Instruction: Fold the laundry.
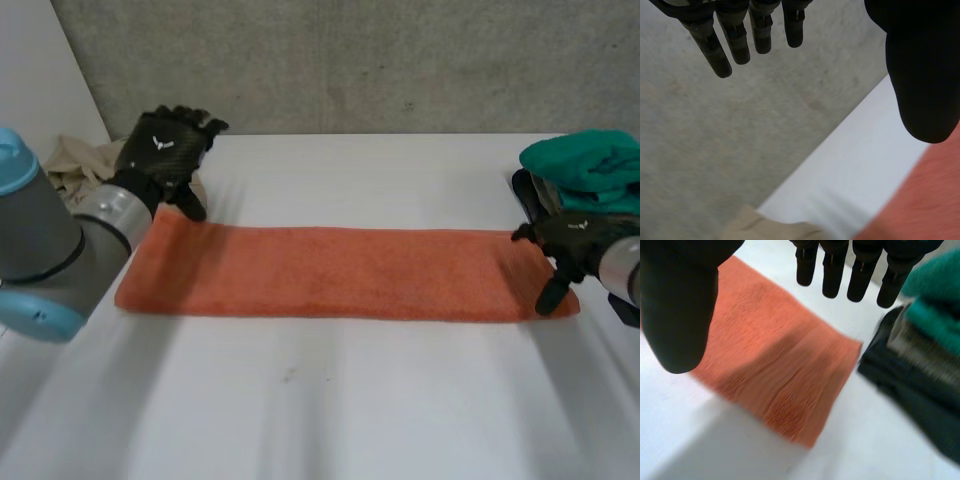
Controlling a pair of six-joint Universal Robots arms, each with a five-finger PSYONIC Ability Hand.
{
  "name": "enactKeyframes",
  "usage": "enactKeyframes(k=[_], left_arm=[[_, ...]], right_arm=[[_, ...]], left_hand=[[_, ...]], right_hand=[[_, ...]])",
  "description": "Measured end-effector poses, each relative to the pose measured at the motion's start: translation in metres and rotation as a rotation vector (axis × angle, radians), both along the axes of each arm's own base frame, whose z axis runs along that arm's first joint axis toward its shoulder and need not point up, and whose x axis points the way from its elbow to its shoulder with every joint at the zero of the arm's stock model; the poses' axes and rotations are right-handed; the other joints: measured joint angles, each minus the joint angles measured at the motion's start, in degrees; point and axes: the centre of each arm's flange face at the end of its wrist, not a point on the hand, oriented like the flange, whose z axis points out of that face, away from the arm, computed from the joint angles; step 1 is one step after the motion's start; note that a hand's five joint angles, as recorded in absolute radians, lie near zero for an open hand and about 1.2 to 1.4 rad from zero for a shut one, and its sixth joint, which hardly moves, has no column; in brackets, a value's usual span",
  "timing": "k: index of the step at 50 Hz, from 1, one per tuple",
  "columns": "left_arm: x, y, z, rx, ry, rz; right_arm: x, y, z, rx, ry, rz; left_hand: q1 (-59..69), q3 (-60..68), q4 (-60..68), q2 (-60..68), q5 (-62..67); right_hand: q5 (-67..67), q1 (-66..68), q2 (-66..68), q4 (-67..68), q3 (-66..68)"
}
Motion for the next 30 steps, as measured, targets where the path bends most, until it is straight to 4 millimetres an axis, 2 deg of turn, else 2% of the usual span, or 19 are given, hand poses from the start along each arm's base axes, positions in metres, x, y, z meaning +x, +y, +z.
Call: enactKeyframes(k=[6, 9, 15, 24, 26, 28, 30], left_arm=[[-0.003, 0.033, -0.017, 0.122, 0.056, -0.035], [-0.005, 0.04, -0.024, 0.145, 0.052, -0.044], [-0.006, 0.044, -0.033, 0.157, 0.038, -0.05], [-0.004, 0.041, -0.036, 0.159, 0.033, -0.043], [-0.004, 0.041, -0.036, 0.159, 0.033, -0.042], [-0.004, 0.041, -0.036, 0.16, 0.033, -0.042], [-0.005, 0.041, -0.037, 0.16, 0.033, -0.043]], right_arm=[[-0.017, -0.001, -0.018, 0.013, -0.035, -0.018], [-0.021, -0.004, -0.025, -0.026, -0.03, -0.026], [-0.025, -0.012, -0.037, -0.108, -0.007, -0.028], [-0.024, -0.017, -0.053, -0.123, 0.043, 0.001], [-0.024, -0.018, -0.057, -0.124, 0.053, 0.006], [-0.024, -0.019, -0.06, -0.127, 0.064, 0.011], [-0.025, -0.021, -0.062, -0.133, 0.075, 0.008]], left_hand=[[0.0, 0.0, 0.0, 0.0, 0.0], [0.0, 0.0, 0.0, 0.0, 0.0], [0.0, 0.0, 0.0, 0.0, 0.0], [0.0, 0.0, 0.0, 0.0, 0.0], [0.0, 0.0, 0.0, 0.0, 0.0], [0.0, 0.0, 0.0, 0.0, 0.0], [0.0, 0.0, 0.0, 0.0, 0.0]], right_hand=[[5.4, 5.6, 4.4, 5.2, 5.1], [7.5, 7.9, 6.7, 7.5, 7.2], [8.8, 8.7, 7.9, 8.7, 8.3], [10.5, 10.7, 9.6, 10.7, 10.1], [13.9, 15.0, 14.5, 14.9, 14.6], [31.9, 34.1, 32.9, 32.5, 32.3], [45.6, 45.7, 47.4, 46.6, 46.4]])
